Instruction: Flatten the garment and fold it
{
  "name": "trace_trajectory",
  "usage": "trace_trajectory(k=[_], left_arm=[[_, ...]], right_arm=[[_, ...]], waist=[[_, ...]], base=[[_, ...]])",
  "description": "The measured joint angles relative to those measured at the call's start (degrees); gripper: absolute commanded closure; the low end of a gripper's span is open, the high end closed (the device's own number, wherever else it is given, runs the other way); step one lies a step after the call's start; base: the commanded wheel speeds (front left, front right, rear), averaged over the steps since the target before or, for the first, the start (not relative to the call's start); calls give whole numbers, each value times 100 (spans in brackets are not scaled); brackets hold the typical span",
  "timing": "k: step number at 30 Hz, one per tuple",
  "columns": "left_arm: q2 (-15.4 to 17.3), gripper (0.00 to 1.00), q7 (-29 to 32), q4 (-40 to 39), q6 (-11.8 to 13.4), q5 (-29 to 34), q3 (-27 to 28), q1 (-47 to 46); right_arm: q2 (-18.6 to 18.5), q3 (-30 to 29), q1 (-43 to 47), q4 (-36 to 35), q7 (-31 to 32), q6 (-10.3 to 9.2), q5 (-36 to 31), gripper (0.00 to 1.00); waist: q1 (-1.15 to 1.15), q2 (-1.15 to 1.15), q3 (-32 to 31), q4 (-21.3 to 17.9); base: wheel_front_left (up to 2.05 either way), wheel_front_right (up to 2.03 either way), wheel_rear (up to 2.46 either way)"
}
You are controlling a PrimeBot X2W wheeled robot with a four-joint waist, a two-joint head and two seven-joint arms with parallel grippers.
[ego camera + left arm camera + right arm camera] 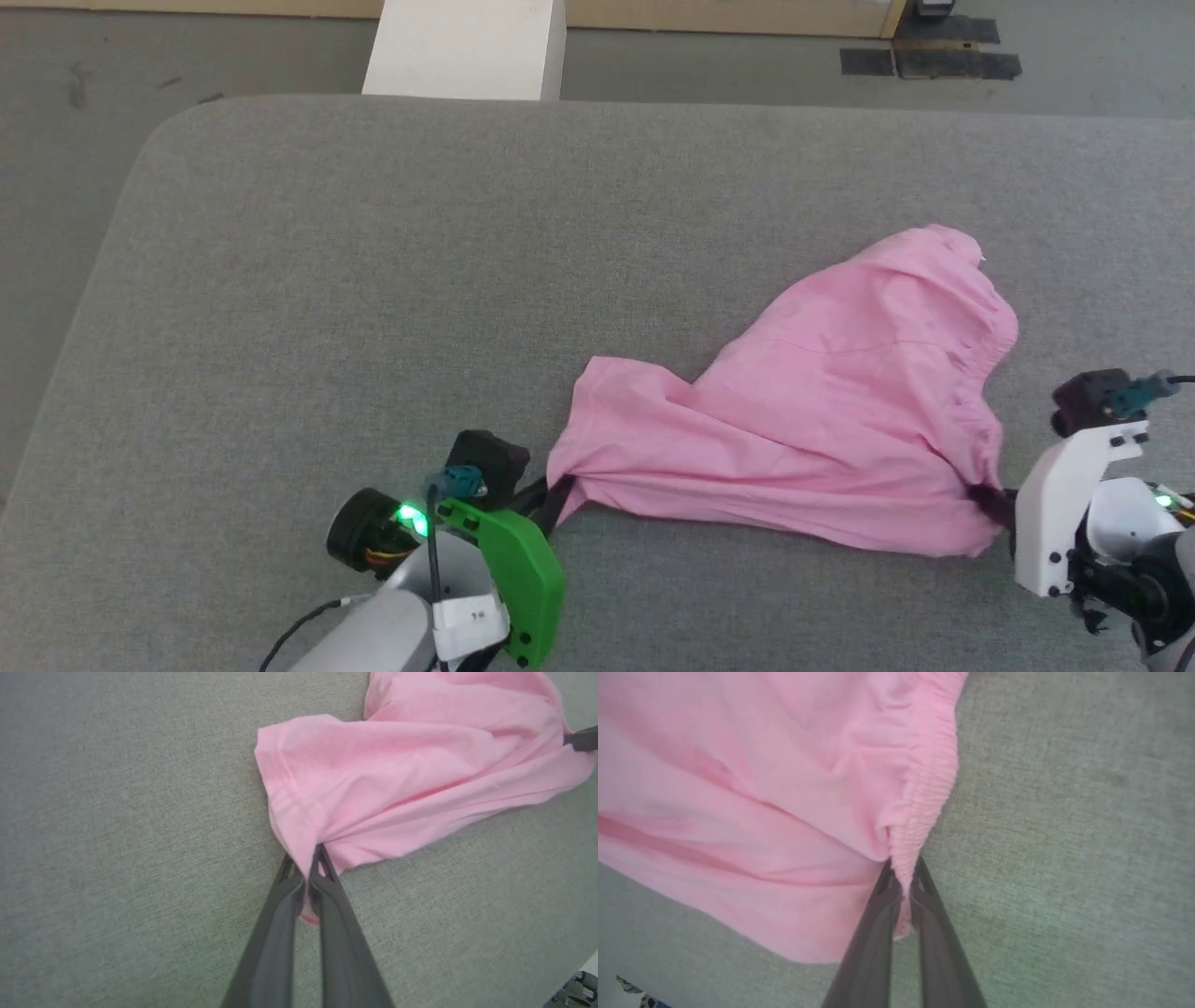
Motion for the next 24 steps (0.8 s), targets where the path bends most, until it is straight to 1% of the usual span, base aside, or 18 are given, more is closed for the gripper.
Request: trace_trajectory(k=[4,8,12,14,18,21,24], left_arm=[[111,100,-101,-122,23,7,92,-11],[316,100,-138,-413,47,102,283,-209],[595,100,-108,-723,80,172,649,-786],[681,100,-32,-789,71,180,834,-1191],[704,100,75,-597,-46,89,1140,-2018],[656,100,100,-151,-178,20,1311,-2675],[521,100,111,455,-343,-9,1421,-3424]], right_arm=[[38,-74,3,-375,-293,1,-18,100],[-58,-288,-65,-1002,-367,1,-153,100],[-102,-478,-470,-1455,-274,2,-291,100],[-127,-538,-790,-1585,-155,3,-326,100],[-100,-552,-1617,-1600,-52,5,-422,100],[-19,-477,-2366,-1373,-15,7,-501,100],[77,-399,-3185,-1020,-70,7,-622,100]], waist=[[0,0,-164,-52],[0,0,-373,-111],[0,0,-572,-172],[0,0,-658,-192],[0,0,-687,-214],[0,0,-588,-224],[0,0,-398,-229]], base=[[0,0,0],[0,0,0],[0,0,0],[0,0,0],[0,0,0],[0,0,0],[0,0,0]])
